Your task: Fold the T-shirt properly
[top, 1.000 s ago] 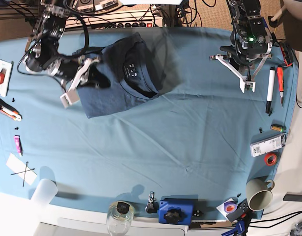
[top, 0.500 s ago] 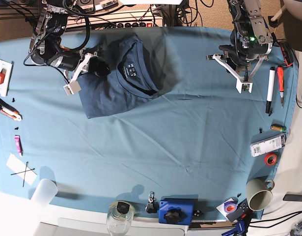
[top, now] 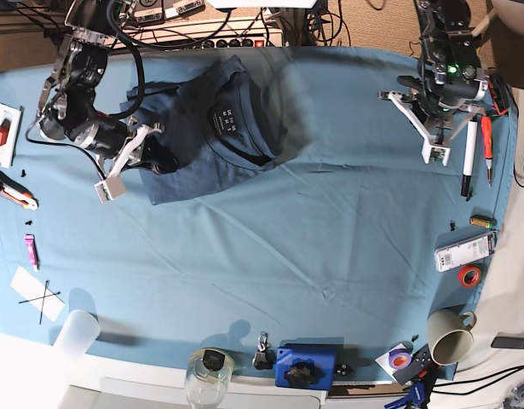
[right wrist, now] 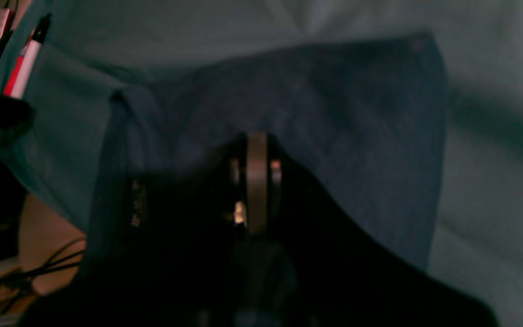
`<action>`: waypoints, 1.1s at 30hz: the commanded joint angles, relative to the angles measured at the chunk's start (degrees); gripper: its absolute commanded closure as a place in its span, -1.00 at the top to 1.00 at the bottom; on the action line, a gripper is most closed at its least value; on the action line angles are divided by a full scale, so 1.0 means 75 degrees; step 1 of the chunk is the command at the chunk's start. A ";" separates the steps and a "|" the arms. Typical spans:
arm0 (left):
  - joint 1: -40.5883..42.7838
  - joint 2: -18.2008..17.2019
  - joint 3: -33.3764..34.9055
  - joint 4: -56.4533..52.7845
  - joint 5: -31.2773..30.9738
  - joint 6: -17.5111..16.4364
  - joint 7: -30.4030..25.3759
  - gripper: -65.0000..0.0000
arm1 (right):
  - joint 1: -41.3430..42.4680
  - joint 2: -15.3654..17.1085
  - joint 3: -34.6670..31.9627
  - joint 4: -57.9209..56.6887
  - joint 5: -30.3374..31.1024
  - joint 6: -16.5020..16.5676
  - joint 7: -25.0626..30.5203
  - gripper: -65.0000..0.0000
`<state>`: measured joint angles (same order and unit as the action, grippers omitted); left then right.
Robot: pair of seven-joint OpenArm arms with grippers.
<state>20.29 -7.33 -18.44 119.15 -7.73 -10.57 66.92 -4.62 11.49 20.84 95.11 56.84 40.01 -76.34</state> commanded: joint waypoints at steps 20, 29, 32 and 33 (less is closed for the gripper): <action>0.0026 -0.0221 -0.0032 0.0265 0.0000 0.0023 0.0219 -1.00 | -0.0012 0.0093 0.1128 0.1154 -0.0058 -0.0001 -0.0489 -1.00; 0.0898 -0.0676 -0.0376 0.1139 -0.0134 0.0029 0.0227 -1.00 | -0.2159 0.0093 0.1536 0.3276 0.0131 -0.0001 -0.0489 -1.00; 0.1370 -0.0673 -0.0664 0.1381 -0.0694 0.0026 0.0286 -1.00 | -0.2783 0.0052 0.1536 0.3733 0.0128 -0.0001 -0.0489 -1.00; 0.1527 -0.0676 -0.0775 0.1396 -0.0938 0.0026 0.0318 -1.00 | -0.2973 0.0055 0.1536 0.3777 0.0125 -0.0001 -0.0489 -1.00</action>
<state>31.53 -12.01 -23.83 128.64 -14.98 -10.55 69.60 -27.05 11.25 32.08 122.41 56.90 39.92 -81.21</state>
